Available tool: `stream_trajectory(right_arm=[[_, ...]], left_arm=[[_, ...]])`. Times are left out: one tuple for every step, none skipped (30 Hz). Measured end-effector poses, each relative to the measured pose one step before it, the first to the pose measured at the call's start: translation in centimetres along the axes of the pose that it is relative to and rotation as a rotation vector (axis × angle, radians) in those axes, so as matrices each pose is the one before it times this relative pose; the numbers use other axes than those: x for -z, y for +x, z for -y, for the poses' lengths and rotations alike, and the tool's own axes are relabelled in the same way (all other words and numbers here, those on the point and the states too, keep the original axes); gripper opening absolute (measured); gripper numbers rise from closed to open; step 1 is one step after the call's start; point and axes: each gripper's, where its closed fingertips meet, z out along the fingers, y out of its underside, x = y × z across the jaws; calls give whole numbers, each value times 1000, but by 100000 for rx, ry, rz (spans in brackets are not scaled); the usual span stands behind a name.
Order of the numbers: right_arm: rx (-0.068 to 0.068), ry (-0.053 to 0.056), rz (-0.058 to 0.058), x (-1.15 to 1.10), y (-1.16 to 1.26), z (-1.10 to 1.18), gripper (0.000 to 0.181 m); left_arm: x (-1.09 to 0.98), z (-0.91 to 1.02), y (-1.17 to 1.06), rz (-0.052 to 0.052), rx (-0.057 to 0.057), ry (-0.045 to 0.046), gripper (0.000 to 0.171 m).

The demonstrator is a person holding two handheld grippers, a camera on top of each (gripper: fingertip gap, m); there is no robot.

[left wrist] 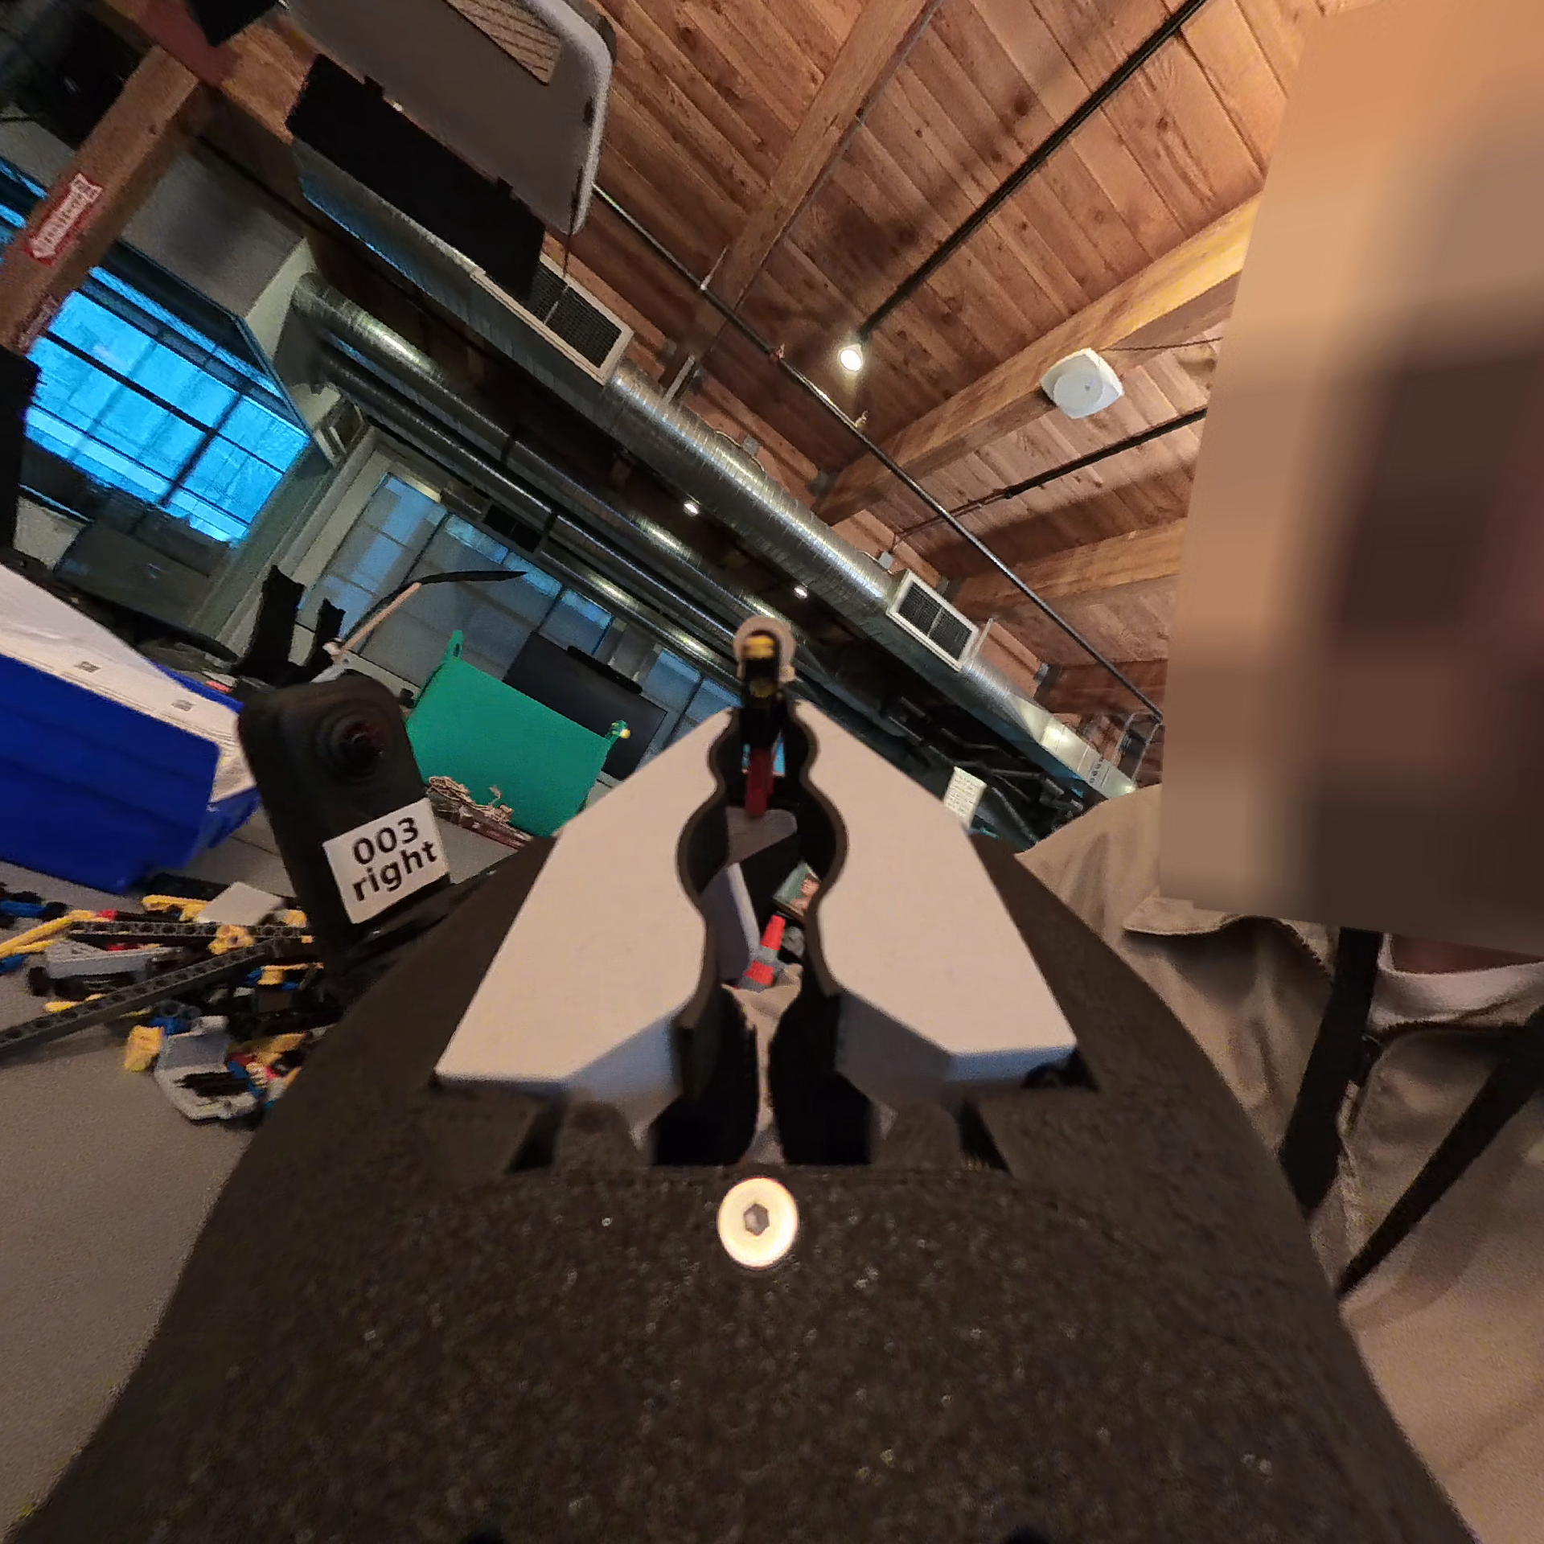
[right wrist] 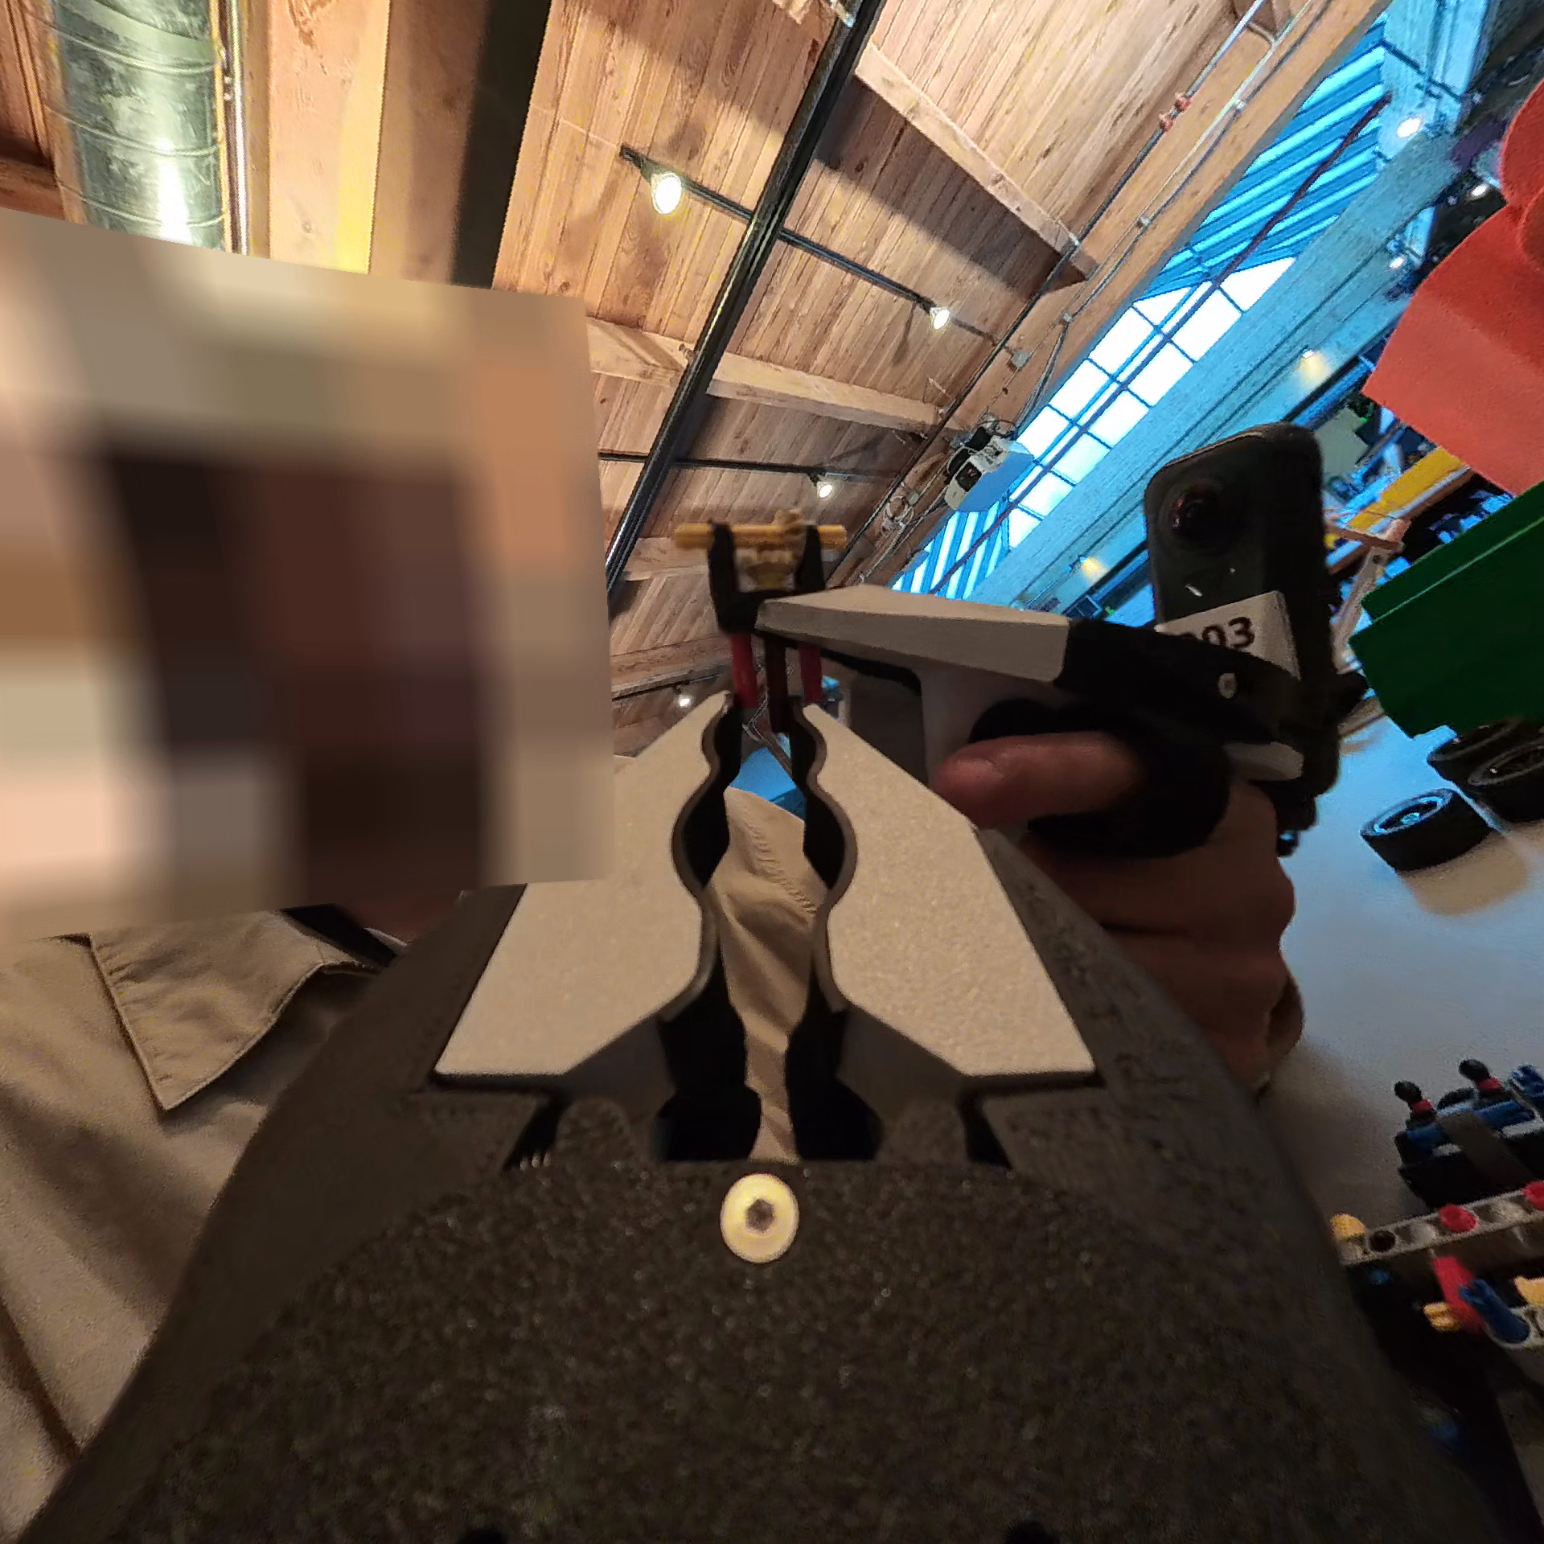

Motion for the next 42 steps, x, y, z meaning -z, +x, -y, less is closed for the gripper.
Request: stream_trajectory(right_arm=[[-454, 149, -3812, 167, 450, 246, 9], [2608, -177, -7094, 303, 760, 354, 9], [4454, -458, -9627, 491, 971, 374, 10], [6486, 924, -9025, 579, 743, 585, 18], [7855, 1475, -9858, 610, 786, 706, 27], [8492, 1828, -9590, 580, 728, 745, 30], [8587, 2681, -11849, 494, 1070, 857, 37], [9634, 3318, -14276, 402, 1377, 822, 45], [10997, 3547, -12985, 256, 1078, 644, 50], [11553, 837, -10338, 85, 635, 105, 50], [10752, -1500, -6514, -98, 67, -296, 49], [8282, -2079, -3610, -234, -334, -418, 47], [4849, -2084, -2392, -282, -434, -433, 48], [2227, 245, -24, -219, -651, -113, 48], [504, 1546, 1028, -120, -593, 77, 48], [-274, 1205, 587, -93, -307, 55, 49], [-158, 595, -1475, 18, 177, 54, 48], [-695, 608, -1014, 114, 216, 148, 47], [-1032, 623, 1102, 99, -26, 176, 46], [-1325, 413, 846, 101, 33, 166, 45], [-1541, -153, 940, 56, 0, 62, 45], [-149, -572, 411, 1, 69, -25, 43], [330, -60, -315, 75, 131, 63, 40], [-37, 569, -655, 121, 136, 156, 38], [-661, -657, -2145, -15, 385, -71, 48], [-574, -1217, -883, -64, 191, -191, 52], [-500, -1382, -52, -86, 52, -271, 52], [-864, -320, 465, -108, -43, -126, 53], [-819, 525, 1659, -48, -238, 24, 52], [-118, 476, 1663, -44, -298, 52, 50], [1468, 385, 1053, -48, -244, -7, 44], [1776, 277, 770, -27, -222, -26, 41], [1086, 581, -886, 56, 23, 33, 41], [547, -41, -570, -12, 10, -38, 41], [-329, -370, -4, -24, -12, -3, 41], [-371, -274, 106, 9, 10, 2, 41], [91, 132, 4, 5, -11, 16, 41], [-384, 840, 319, 9, -68, 73, 41], [-380, -292, -26, 31, 50, -35, 41], [-514, -1004, 112, 28, 47, -103, 40], [-618, -390, 454, -1, -51, -4, 40], [117, -906, 18, 29, -29, -14, 40]], left_arm=[[175, 264, -606, 5365, -4128, 1262, 7], [232, 311, -609, 5816, -5718, 971, 7], [273, 259, -818, 7058, -6113, -465, 7], [268, 93, -1107, 8925, -6819, -2462, 7], [219, -145, -1133, 9010, -7894, -4096, 7], [185, -256, -1151, 9312, -9072, -4479, 7], [126, -355, -1180, 9951, -9896, -4435, 7], [-9, -594, -961, 8758, -9776, -5426, 7], [-112, -679, -791, 8399, -9084, -5620, 7], [-165, -535, -470, 6976, -8146, -4060, 7], [-200, -451, -34, 4368, -7013, -3061, 7], [-206, -403, 109, 3453, -5546, -2691, 7], [-184, -306, 187, 2732, -4451, -2070, 7], [-143, -140, 381, 988, -4016, -988, 7], [-82, -14, 375, 628, -3678, -274, 7], [-21, 51, 145, 1479, -2798, 23, 7], [27, 116, 144, 662, -1380, 598, 7], [39, 198, 182, -233, -329, 1117, 7], [65, 193, 60, 303, -7, 960, 7], [11, 105, 132, -250, -296, 430, 7], [20, 67, 72, 59, -558, 149, 7], [44, 72, -19, 730, -617, 393, 7], [30, 103, 103, -18, -863, 848, 7], [49, 164, 38, 284, -993, 1142, 7], [51, 160, -113, 1088, -558, 779, 7], [19, 114, -21, 256, 29, 268, 7], [37, 86, 13, -56, 462, 287, 7], [66, 71, -67, 661, 274, 554, 7], [-13, 9, 195, -878, -386, 114, 7], [-59, -20, 427, -2088, -859, -321, 7], [-46, 17, 279, -804, -1001, -162, 7], [-17, 41, 199, -381, -740, 135, 7], [0, 4, 115, -426, -73, -93, 7], [9, -8, -21, 94, 523, -115, 7], [8, 5, -9, 306, 631, 132, 7], [-8, 9, -9, 576, 122, 20, 7], [14, 35, -11, 1037, -460, -74, 7], [4, 53, 34, 1089, -788, 48, 7], [-25, -33, 55, 329, -630, -444, 7], [-11, -32, 36, -534, 251, -184, 7], [41, 42, 22, -876, 830, 610, 7], [12, 32, 43, -923, 464, 451, 7]])
